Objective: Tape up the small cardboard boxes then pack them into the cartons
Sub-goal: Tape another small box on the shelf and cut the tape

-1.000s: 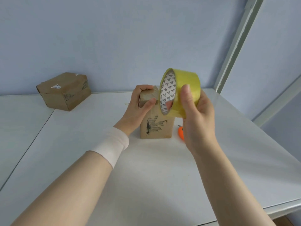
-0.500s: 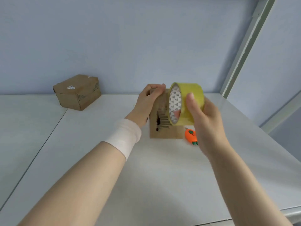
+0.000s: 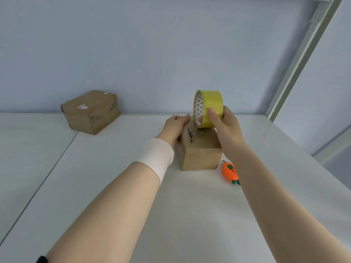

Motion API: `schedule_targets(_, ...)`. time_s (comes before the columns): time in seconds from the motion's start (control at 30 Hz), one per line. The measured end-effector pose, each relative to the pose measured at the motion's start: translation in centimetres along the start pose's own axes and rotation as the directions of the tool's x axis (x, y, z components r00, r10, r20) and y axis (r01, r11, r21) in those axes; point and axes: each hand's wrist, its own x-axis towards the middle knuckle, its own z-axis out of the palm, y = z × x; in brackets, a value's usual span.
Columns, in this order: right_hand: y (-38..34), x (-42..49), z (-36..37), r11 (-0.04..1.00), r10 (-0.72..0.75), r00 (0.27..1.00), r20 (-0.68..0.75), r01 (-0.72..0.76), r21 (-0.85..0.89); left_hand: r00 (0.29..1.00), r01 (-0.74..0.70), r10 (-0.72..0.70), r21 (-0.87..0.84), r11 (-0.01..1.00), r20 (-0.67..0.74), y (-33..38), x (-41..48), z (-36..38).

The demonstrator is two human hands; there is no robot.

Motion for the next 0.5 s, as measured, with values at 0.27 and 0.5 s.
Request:
schedule_targets(0.27,-0.2,-1.8,-0.7,0.995,-0.090,0.995,-0.052,0.091,0.031,0.994,0.109,-0.103,-0.232,0.966,0.039,-0.5,0.5,0.1)
schedule_targets(0.5,-0.3,-3.4,-1.1,0.994,-0.071,0.992,0.103,0.062,0.089,0.993,0.115,-0.109,-0.217,0.969,0.043,-0.3,0.7,0.3)
